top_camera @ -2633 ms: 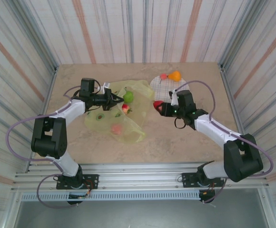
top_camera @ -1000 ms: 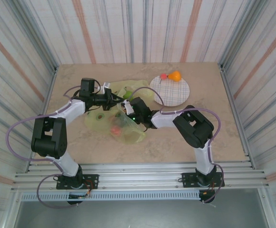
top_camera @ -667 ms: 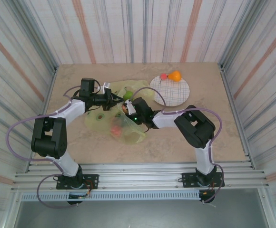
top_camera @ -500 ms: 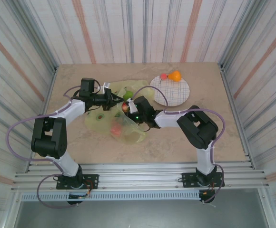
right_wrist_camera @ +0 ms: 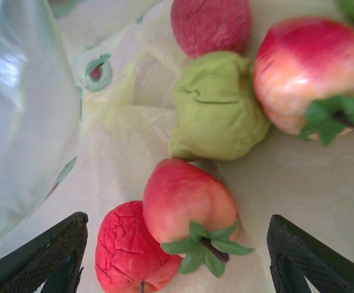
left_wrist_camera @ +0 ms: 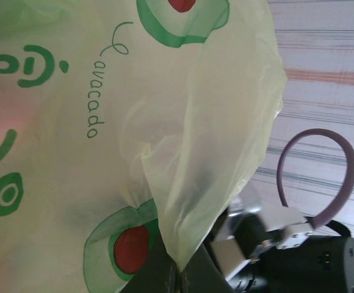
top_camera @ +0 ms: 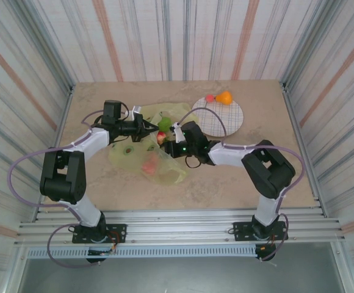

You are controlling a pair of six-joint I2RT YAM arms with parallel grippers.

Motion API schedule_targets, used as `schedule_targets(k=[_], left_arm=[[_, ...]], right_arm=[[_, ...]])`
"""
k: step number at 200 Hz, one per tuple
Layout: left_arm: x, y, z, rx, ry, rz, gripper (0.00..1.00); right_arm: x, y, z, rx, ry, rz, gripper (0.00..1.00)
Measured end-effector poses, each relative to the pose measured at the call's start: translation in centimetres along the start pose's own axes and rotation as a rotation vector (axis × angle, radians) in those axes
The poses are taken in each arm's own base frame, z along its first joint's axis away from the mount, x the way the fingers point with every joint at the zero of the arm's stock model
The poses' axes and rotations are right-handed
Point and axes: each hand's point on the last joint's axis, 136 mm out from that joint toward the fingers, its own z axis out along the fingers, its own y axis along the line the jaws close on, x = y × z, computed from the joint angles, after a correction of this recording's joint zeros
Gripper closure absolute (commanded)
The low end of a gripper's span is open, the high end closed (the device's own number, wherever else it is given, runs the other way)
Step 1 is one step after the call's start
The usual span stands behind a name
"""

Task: Place the fruits into the plastic bag

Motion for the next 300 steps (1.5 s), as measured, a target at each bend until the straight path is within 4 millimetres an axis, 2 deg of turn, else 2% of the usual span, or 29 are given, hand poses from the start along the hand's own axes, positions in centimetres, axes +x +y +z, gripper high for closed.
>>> schedule_targets(k=[34,77,117,182,202,232,261,282,300], left_arm=[[0.0,0.0,0.0,0.0,0.0,0.0,1.0],[0.0,0.0,0.0,0.0,0.0,0.0,1.0],[0.0,0.0,0.0,0.0,0.0,0.0,1.0],[0.0,0.0,0.0,0.0,0.0,0.0,1.0],[0.0,0.0,0.0,0.0,0.0,0.0,1.0],[0.0,0.0,0.0,0.0,0.0,0.0,1.0],[0.0,0.0,0.0,0.0,0.0,0.0,1.0],[0.0,0.0,0.0,0.0,0.0,0.0,1.0],[0.0,0.0,0.0,0.0,0.0,0.0,1.0]], right_arm=[[-1.2,-0.4,-2.6,0.041,-0.048,-0.025,0.23],[-1.5,-0.8,-5.6,0.095,-0.077,-0.064,0.23],[-2.2,-1.8,-9.5,0.158,-0.133,-0.084,0.23],[-6.3,-1.9,-16.3,0.247,-0.315,-0.165,0.2],[-7.1,-3.5,-17.7,0.313,-0.348,-0.152,0.19],[-8.1,-7.6,-20.2,0.444,-0.388,-0.086,0.18],[-9.6,-10.6,-22.7,0.534,-0.441,-0.028,0.16],[-10.3,-13.2,-23.5,0.586,-0.451,0.019,0.16],[-10.1,-15.6,-23.5,0.623,-0.432,0.069,0.16]])
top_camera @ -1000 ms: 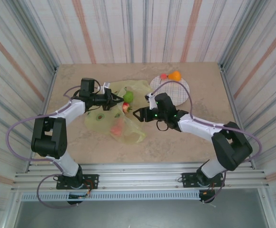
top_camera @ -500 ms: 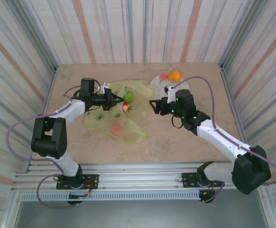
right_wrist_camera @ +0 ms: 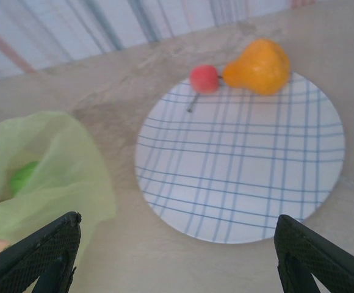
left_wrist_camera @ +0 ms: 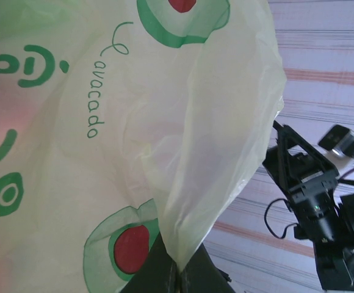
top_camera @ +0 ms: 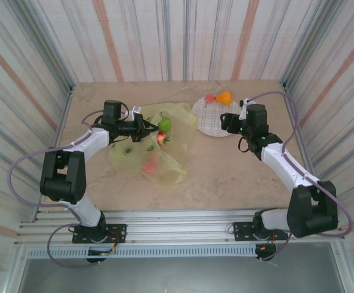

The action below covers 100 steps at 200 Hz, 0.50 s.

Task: Place the fruits into the plastic bag

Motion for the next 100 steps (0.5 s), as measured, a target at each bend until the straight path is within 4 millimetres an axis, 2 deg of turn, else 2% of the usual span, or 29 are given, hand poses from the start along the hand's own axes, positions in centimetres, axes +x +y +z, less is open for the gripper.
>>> schedule_targets(k=[39,100], left_arm=[[0.1,0.1,0.0,-0.005,0.003,-0.004,1.0],[0.3,0.4,0.0,-0.014,0.01,-0.006,1.0]], right_arm=[[1.4,-3.6,2.1,0.068,0.07,0.065,0.16],[-1.0,-7.2,4.3,0.136,0.068,0.119,0.16]])
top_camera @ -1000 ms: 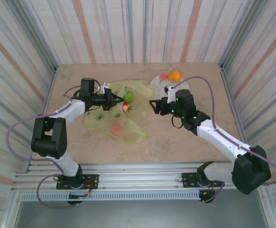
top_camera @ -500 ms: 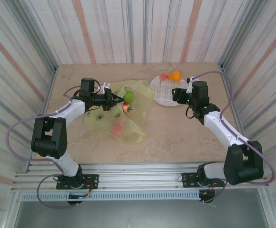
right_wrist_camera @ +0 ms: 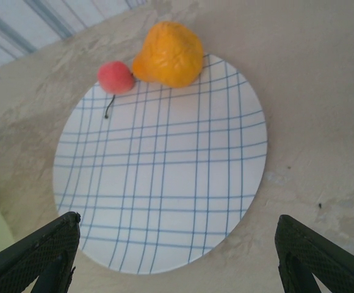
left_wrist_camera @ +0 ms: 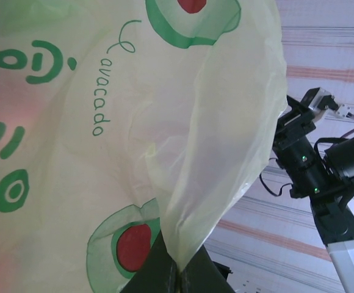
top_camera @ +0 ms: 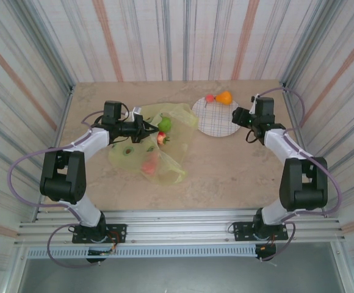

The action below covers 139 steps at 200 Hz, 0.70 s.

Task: Place the fruits into the plastic bag

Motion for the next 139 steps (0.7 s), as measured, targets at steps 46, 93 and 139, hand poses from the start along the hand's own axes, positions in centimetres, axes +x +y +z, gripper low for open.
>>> schedule_targets(k=[46,93,139], left_arm=[[0.0,0.0,0.0,0.0,0.0,0.0,1.0],[0.0,0.0,0.0,0.0,0.0,0.0,1.0],[0.0,0.0,0.0,0.0,0.0,0.0,1.0]], right_arm=[[-2.9,-0.5,3.3,0.025,0.004,0.013,0.17],[-3.7,-0.8,7.9,0.046,0.062,0.021,0.19],[-4.3,-0.3,11.9,0.039,0.107,0.02,0.17]])
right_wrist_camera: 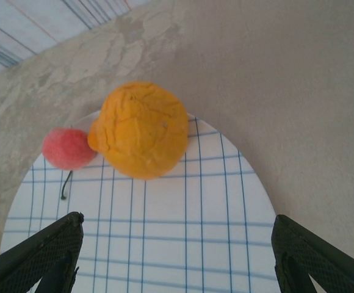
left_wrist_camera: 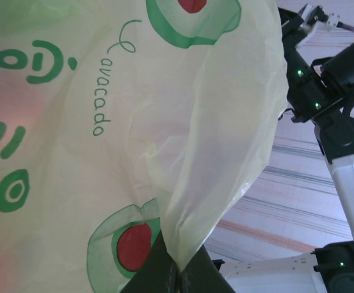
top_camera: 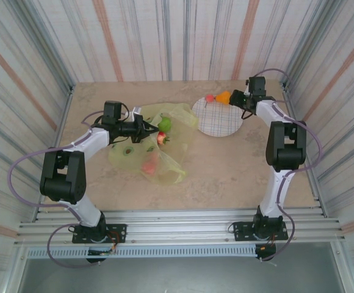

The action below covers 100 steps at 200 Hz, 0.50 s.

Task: Place the fruits into the plastic bag

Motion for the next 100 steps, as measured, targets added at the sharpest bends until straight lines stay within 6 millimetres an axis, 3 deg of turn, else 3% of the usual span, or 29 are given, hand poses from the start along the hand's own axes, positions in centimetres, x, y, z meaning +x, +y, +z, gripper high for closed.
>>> schedule_targets(k=[62,100], left_arm=[[0.0,0.0,0.0,0.001,0.0,-0.002,1.0],[-0.1,0.2,0.1,-0.001,0.001,-0.006,1.0]], right_arm=[[0.3,1.9,4.8,-0.045,0.047,0.023,0.17],[-0.2,2.4,6.2,-0.069,0.048,0.069,0.18]])
